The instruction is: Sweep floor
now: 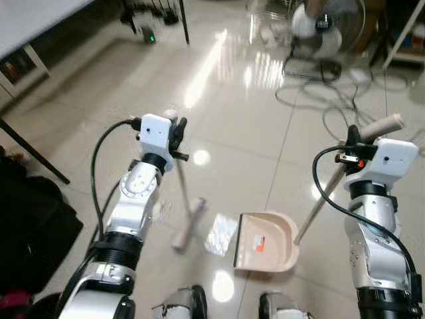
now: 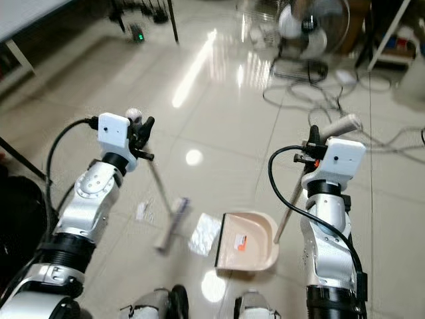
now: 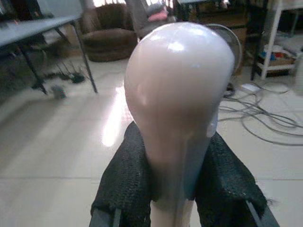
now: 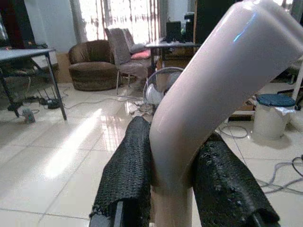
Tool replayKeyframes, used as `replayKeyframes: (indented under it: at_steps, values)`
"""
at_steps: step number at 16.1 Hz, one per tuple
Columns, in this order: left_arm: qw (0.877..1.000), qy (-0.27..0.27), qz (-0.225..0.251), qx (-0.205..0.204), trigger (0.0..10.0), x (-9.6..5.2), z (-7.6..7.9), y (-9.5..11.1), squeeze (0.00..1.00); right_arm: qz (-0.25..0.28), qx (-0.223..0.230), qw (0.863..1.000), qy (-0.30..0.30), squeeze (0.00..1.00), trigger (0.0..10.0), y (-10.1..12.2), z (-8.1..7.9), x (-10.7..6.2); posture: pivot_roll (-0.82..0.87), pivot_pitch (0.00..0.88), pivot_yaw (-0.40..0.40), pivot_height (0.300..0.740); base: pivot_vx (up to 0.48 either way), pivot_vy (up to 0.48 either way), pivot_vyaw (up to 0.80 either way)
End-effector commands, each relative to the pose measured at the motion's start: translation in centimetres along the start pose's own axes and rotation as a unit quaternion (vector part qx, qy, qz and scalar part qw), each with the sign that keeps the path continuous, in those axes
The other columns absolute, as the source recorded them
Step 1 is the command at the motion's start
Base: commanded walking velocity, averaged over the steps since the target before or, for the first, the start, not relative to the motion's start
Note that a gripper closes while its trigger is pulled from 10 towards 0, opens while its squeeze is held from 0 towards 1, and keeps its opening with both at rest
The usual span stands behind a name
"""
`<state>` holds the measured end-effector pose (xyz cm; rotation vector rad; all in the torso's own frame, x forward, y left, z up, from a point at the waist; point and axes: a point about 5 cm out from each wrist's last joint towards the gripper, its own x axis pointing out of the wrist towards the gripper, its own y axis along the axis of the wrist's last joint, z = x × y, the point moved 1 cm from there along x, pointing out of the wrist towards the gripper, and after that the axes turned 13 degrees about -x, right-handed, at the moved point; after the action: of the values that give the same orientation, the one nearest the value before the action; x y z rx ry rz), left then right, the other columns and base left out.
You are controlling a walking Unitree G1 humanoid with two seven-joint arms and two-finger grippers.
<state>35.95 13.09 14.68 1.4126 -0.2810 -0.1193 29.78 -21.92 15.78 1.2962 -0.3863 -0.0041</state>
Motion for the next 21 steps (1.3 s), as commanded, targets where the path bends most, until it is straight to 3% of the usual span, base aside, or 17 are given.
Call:
replayKeyframes:
  at_steps: [1, 5, 7, 9, 11, 14, 17, 21]
  values:
    - [1.0, -0.002, 0.025, 0.01, 10.0, 0.3, -0.2, 1.1, 0.0, 0.02, -0.008, 1.0, 0.003, 0.0, 10.0, 0.5, 0.0, 0.4, -0.04, 0.322, 0.098, 0.74, 0.0, 0.0, 0.0]
    - [0.999, -0.014, 0.034, 0.013, 10.0, 1.3, 0.1, 1.5, 0.0, 0.024, -0.049, 0.999, 0.003, 0.0, 10.0, -0.7, 0.3, 1.6, 0.02, 0.401, 0.133, 0.74, 0.0, 0.0, 0.0]
    - [0.998, 0.0, 0.058, 0.032, 10.0, 1.8, 0.1, 2.1, 0.0, 0.032, -0.056, 0.998, 0.0, 0.0, 10.0, -1.0, 0.2, 1.9, 0.04, 0.41, 0.144, 0.74, 0.0, 0.0, 0.0]
    - [0.998, 0.003, 0.063, 0.023, 10.0, 2.2, 0.6, 2.2, 0.0, 0.041, -0.063, 0.997, 0.0, 0.0, 10.0, -1.2, -0.3, 2.1, 0.06, 0.411, 0.156, 0.74, 0.0, 0.0, 0.0]
    - [0.998, -0.028, 0.056, 0.028, 10.0, 2.8, 1.9, 1.8, 0.0, 0.046, -0.076, 0.996, 0.001, 0.0, 10.0, -1.7, -1.3, 2.3, 0.07, 0.415, 0.168, 0.74, 0.0, 0.0, 0.0]
    - [0.998, -0.024, 0.054, 0.023, 10.0, 3.2, 2.2, 1.4, 0.0, 0.089, -0.094, 0.992, 0.009, 0.0, 10.0, -0.5, -4.2, 2.1, 0.07, 0.406, 0.183, 0.74, 0.0, 0.0, 0.0]
    - [0.998, -0.025, 0.056, 0.016, 10.0, 3.6, 2.4, 1.6, 0.0, 0.141, -0.082, 0.986, -0.012, 0.0, 10.0, 1.3, -5.2, 1.8, 0.07, 0.408, 0.189, 0.74, 0.0, 0.0, 0.0]
    - [0.998, -0.004, 0.057, -0.007, 10.0, 4.1, 2.1, 1.9, 0.0, 0.154, -0.1, 0.983, -0.014, 0.0, 10.0, 1.1, -5.8, 1.3, 0.07, 0.399, 0.198, 0.74, 0.0, 0.0, 0.0]
